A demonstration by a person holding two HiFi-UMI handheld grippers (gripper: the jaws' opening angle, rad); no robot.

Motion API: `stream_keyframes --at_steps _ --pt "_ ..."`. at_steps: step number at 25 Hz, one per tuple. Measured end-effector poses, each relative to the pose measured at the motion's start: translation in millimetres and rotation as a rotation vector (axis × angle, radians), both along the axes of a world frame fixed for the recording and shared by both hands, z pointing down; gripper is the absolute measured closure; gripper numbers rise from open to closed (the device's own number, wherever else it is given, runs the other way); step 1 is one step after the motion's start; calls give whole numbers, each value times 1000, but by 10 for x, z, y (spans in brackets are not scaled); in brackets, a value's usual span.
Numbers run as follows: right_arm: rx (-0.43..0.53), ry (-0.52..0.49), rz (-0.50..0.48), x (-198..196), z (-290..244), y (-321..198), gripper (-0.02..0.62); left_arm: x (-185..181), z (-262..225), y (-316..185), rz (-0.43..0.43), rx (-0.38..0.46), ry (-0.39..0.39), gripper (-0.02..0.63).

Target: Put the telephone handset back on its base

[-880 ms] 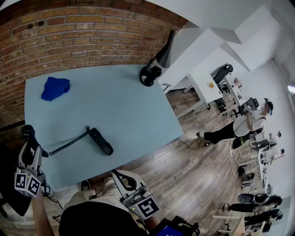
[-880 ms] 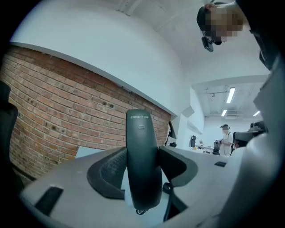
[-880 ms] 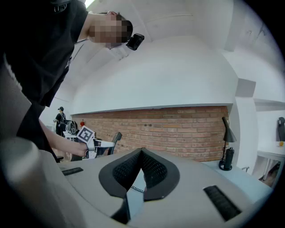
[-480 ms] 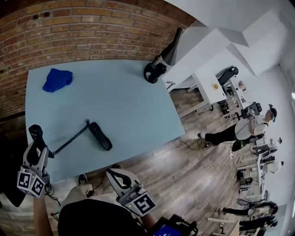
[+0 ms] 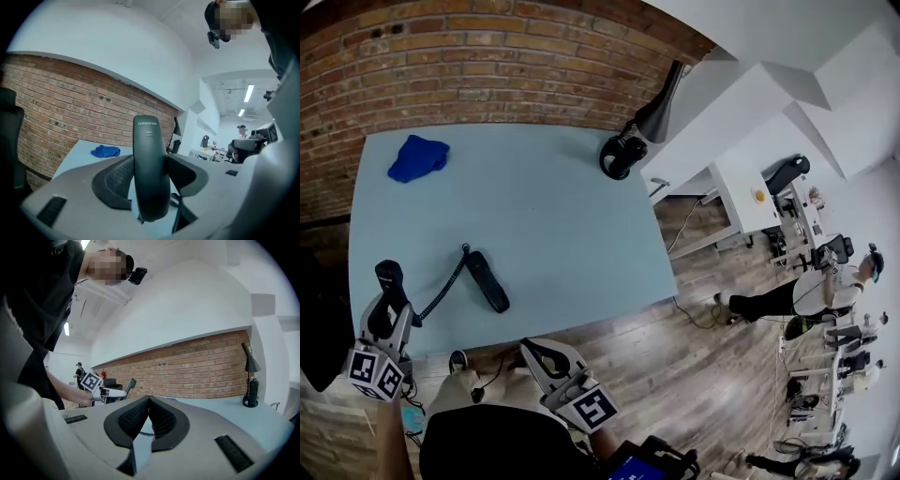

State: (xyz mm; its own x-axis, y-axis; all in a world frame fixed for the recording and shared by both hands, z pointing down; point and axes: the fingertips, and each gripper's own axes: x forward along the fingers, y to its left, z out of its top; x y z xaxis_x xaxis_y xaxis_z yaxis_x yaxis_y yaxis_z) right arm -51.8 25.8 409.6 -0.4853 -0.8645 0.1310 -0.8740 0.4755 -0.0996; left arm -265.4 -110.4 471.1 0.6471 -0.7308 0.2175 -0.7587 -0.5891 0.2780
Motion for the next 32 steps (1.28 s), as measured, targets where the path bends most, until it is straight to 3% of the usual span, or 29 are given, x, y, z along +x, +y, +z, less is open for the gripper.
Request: stream_keyframes --at_steps 8,18,26,32 --pt "-16 -78 -86 836 67 50 575 489 72 334 -140 -57 -41 353" --pt "-96 -93 -194 1556 332 234 575 1039 553 833 -306 -146 -17 354" --pt "-95 -83 -217 1782 435 290 575 1306 943 1081 -347 -240 -4 357" --pt "-73 -95 -176 1975 409 317 575 1250 937 749 -412 -284 36 357"
